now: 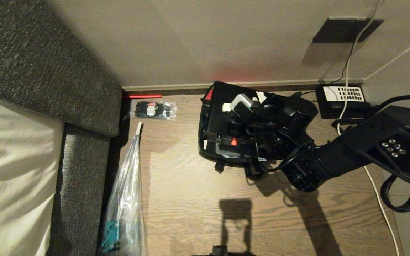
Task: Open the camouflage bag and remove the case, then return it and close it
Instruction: Place the black box back
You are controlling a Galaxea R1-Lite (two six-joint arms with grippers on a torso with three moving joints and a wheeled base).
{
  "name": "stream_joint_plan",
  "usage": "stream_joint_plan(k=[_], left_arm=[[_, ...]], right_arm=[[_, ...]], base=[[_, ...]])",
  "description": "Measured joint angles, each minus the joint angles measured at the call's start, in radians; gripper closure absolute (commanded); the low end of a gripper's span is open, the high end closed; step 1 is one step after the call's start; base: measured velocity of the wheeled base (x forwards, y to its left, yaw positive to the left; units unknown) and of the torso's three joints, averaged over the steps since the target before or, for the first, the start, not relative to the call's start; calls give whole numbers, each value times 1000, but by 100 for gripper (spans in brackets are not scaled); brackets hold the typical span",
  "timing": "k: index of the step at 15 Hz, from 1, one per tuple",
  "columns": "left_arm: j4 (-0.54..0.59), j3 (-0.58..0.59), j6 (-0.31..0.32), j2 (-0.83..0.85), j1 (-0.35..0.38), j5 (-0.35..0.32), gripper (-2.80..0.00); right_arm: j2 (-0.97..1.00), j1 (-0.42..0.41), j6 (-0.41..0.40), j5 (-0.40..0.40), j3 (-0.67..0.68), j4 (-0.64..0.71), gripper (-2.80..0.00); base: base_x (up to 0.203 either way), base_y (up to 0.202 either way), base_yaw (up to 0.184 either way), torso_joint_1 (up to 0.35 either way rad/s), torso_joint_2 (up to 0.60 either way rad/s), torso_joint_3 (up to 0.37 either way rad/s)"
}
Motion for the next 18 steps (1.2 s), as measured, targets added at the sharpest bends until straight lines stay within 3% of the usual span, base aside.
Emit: stream_joint_plan(k=[18], left_arm=[[0, 0, 0, 2, 0, 0, 0]], right_arm=[[119, -7, 31, -1, -5, -65, 0]], base=[[0, 0, 0, 0, 0, 0]])
